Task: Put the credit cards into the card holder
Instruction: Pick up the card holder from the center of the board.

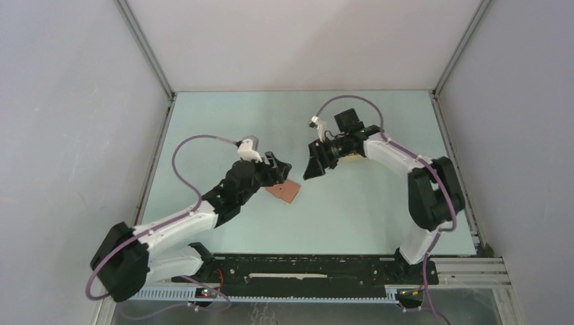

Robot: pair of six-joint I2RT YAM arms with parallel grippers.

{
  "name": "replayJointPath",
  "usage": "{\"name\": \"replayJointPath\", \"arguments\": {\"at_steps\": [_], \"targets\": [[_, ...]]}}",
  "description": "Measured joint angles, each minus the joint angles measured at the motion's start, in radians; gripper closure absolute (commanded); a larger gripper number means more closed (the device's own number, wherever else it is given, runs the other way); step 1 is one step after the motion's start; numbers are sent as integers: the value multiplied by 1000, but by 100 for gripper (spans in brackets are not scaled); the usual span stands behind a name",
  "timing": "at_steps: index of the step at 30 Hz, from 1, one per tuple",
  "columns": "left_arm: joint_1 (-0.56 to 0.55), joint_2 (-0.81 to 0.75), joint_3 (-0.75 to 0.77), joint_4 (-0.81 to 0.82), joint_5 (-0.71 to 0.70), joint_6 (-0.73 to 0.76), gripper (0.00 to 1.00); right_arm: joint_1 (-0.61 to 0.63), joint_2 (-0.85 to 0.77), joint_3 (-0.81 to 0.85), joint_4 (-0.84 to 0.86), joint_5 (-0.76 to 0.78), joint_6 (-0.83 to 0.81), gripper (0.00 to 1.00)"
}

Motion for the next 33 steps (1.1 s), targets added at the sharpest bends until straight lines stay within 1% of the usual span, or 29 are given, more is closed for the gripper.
{"name": "replayJointPath", "arguments": {"at_steps": [1, 5, 8, 11, 14, 19, 25, 30, 33], "targets": [[0, -40, -23, 3, -18, -19, 30, 10, 30, 3, 8, -7, 23, 27], [1, -168, -130, 27, -79, -119, 33, 53, 172, 50, 15, -19, 106, 27], [1, -193, -189, 13, -120, -209, 35, 77, 229, 65, 17, 7, 151, 27], [-1, -184, -209, -29, -150, -290, 35, 95, 259, 91, 13, 40, 189, 28], [-9, -159, -210, -46, -172, -358, 35, 102, 303, 155, 10, 74, 211, 28], [-40, -100, -206, -95, -218, -441, 34, 104, 369, 212, 4, 117, 228, 28], [-84, -33, -185, -160, -272, -491, 35, 119, 411, 224, -19, 145, 229, 27], [-93, -2, -162, -168, -294, -502, 35, 146, 425, 240, -36, 145, 228, 28], [-95, 22, -153, -165, -298, -506, 37, 154, 433, 250, -39, 142, 227, 29]]}}
